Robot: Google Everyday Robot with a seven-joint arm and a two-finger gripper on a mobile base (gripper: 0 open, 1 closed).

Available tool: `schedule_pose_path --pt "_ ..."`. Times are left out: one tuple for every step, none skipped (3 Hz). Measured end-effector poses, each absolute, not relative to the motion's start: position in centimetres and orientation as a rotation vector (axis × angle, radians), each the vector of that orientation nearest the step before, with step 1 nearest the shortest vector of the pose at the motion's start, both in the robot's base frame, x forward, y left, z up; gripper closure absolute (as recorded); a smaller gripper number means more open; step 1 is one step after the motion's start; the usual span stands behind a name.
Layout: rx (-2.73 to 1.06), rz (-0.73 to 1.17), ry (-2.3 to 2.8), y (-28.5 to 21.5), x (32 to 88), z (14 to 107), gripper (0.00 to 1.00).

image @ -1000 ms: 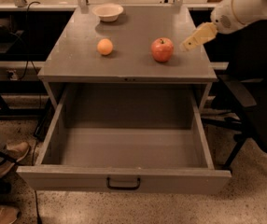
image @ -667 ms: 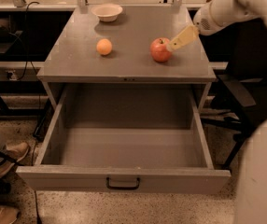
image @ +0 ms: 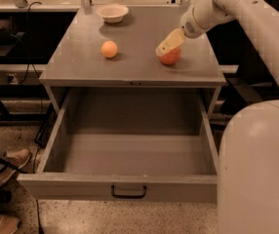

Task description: Place apple into top drawer

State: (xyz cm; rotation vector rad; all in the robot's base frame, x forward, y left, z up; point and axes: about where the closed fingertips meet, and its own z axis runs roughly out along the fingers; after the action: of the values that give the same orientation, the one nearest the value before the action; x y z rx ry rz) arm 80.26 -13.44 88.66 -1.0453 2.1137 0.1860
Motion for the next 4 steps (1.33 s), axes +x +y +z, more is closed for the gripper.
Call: schedule_pose_path --pt "-1.051 0.221 2.156 -12.4 80.0 86.7 0.02" --pt "-1.026 0.254 2.2 -12.6 79.7 85.0 0.26" --pt "-1.006 0.253 2.209 -13.1 79.2 84.8 0.48" --pt "-0.984 0.245 2.175 -14.2 77.2 86.5 0.72"
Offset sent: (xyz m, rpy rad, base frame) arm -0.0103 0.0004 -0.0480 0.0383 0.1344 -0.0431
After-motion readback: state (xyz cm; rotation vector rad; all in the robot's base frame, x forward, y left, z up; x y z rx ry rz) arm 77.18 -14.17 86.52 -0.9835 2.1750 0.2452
